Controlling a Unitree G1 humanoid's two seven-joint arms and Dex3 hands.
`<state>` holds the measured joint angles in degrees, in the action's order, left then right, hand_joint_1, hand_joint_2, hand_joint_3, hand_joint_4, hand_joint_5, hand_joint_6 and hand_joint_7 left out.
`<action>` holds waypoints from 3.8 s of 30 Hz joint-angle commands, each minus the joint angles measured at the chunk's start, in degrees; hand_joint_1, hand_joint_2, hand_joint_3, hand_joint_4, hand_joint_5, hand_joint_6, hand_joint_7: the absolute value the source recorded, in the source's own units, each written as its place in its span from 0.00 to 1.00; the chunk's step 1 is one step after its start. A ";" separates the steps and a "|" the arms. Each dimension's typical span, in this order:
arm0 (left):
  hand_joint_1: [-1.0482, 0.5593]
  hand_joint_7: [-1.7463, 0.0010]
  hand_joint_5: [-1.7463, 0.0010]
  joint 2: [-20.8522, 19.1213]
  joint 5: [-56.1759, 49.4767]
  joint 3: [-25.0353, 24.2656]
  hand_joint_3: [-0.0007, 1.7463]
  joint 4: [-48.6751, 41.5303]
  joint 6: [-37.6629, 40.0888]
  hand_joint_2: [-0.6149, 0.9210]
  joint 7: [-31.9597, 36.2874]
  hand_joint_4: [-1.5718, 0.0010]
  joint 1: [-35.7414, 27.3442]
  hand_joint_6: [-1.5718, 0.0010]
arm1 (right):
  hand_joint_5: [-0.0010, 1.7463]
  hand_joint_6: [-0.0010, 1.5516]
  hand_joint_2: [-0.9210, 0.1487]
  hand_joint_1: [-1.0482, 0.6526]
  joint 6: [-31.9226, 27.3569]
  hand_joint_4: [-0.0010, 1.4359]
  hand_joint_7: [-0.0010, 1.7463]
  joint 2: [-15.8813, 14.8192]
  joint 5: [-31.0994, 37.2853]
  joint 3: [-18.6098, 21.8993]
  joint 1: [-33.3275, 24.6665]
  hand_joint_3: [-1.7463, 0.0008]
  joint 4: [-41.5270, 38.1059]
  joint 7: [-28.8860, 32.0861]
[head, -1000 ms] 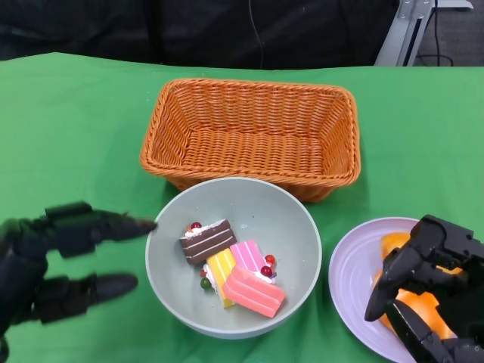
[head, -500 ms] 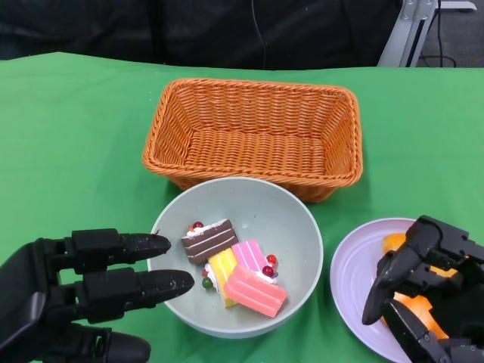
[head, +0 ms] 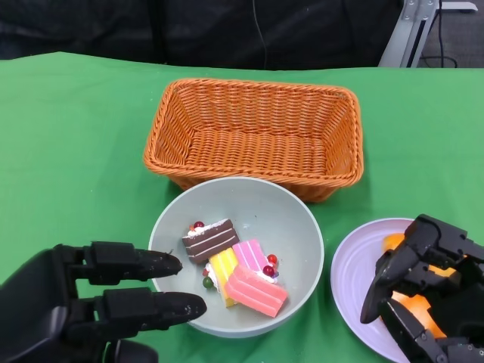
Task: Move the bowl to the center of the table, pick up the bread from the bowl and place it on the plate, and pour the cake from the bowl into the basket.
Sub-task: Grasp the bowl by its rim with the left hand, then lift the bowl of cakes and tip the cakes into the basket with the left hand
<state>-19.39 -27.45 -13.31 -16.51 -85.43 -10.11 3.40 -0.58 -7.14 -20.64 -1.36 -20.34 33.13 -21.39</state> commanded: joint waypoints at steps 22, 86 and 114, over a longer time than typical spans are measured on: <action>0.37 0.99 0.98 -5.15 -23.95 10.26 0.00 3.34 17.38 0.95 10.00 0.36 6.21 0.41 | 0.89 0.39 0.59 0.55 3.18 0.50 0.81 -0.26 1.07 -1.73 -0.39 0.26 0.25 0.51; 0.48 0.32 0.10 -11.03 -27.75 41.85 0.12 -16.72 31.95 1.00 44.45 0.53 14.85 0.54 | 0.87 0.42 0.55 0.52 5.39 0.50 0.77 -0.06 0.90 -2.17 -1.11 0.32 -0.58 0.77; 0.48 0.44 0.25 -16.05 -7.18 27.14 0.19 3.33 23.64 1.00 30.44 0.47 3.09 0.45 | 0.86 0.41 0.50 0.54 6.42 0.51 0.77 0.53 1.96 -2.64 -0.98 0.35 -1.53 2.29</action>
<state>-35.67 -37.73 15.20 -14.61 -61.06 21.18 6.35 5.11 -6.65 -19.07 -4.10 -21.42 31.97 -19.36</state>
